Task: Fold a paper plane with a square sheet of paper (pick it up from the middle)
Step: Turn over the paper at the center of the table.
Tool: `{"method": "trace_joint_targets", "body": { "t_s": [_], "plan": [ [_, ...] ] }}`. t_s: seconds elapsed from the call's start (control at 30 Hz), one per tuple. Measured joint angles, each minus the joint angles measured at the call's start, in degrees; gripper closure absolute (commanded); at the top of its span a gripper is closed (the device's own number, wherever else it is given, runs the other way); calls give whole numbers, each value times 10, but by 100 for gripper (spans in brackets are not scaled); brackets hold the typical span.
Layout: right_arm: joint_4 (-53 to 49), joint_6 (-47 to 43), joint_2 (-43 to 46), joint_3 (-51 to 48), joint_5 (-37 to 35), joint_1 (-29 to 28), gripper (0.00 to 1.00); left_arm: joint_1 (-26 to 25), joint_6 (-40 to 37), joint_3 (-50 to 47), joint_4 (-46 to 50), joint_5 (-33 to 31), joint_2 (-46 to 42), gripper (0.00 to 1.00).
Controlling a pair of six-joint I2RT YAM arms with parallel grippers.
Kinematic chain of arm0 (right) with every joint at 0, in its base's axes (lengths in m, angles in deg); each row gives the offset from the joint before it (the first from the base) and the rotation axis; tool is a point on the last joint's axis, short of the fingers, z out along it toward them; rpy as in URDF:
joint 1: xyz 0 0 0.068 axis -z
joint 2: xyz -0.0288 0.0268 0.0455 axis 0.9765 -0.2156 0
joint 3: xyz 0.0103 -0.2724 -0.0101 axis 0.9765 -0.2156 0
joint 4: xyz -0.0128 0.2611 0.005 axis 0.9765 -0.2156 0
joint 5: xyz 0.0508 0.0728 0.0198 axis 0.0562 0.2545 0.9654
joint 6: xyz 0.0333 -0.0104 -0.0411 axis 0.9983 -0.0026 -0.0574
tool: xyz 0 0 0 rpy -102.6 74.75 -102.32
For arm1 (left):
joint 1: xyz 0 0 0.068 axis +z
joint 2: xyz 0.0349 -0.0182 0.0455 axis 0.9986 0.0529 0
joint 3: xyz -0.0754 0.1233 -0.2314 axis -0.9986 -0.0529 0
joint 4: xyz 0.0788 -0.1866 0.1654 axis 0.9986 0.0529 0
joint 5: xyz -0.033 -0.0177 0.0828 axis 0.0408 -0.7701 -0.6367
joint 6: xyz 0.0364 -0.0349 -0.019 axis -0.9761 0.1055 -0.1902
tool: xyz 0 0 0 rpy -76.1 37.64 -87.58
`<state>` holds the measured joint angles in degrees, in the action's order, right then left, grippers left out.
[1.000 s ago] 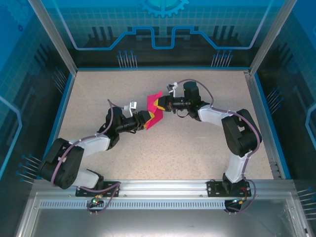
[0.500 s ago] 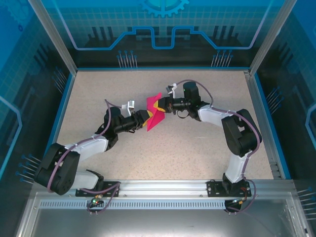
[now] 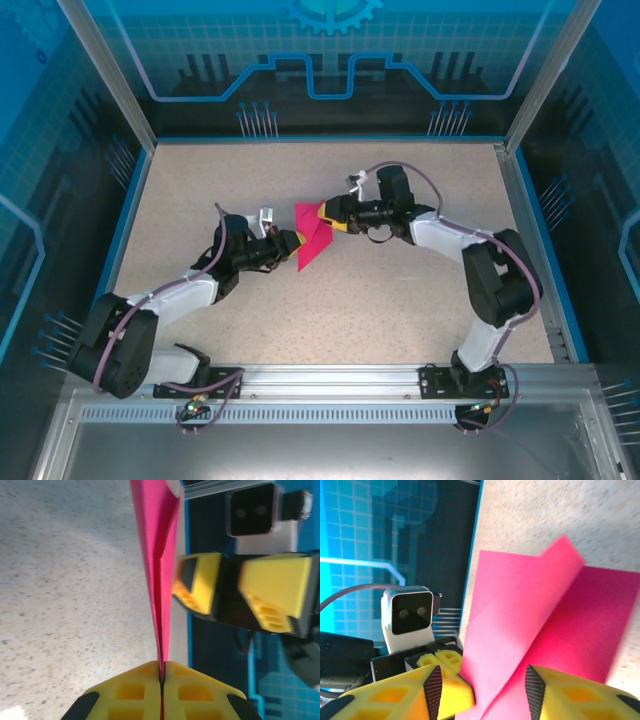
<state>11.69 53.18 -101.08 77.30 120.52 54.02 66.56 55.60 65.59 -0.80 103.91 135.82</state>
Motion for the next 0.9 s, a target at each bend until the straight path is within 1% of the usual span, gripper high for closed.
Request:
{"method": "trace_joint_targets", "body": {
  "t_s": [0.07,0.17,0.27,0.37,0.43,0.53,0.57,0.63,0.73,0.83,0.9],
  "plan": [
    [-51,-38,38,-2,-42,12,34,-3,-47,32,92,-37,-18,92],
    [-119,-88,95,-7,-118,23,31,-24,-122,100,235,-125,-38,92],
    [-163,-116,128,-22,-185,23,29,-73,-191,186,378,-262,-36,92],
    [-192,-124,144,-50,-244,23,29,-122,-231,269,501,-407,4,91],
    [-209,-124,151,-71,-281,23,29,-142,-239,314,573,-501,52,91],
    [-229,-121,167,-95,-326,26,28,-155,-238,357,666,-608,131,91],
    [-232,-120,173,-102,-338,27,28,-157,-235,369,692,-634,157,90],
    [-242,-115,190,-113,-362,31,28,-162,-229,391,736,-676,209,88],
    [-243,-109,211,-127,-386,38,28,-170,-217,422,772,-708,272,85],
    [-243,-103,219,-141,-399,42,28,-182,-212,455,779,-707,326,84],
    [-244,-97,219,-148,-403,45,28,-189,-208,477,774,-695,357,81]
  ]
}}
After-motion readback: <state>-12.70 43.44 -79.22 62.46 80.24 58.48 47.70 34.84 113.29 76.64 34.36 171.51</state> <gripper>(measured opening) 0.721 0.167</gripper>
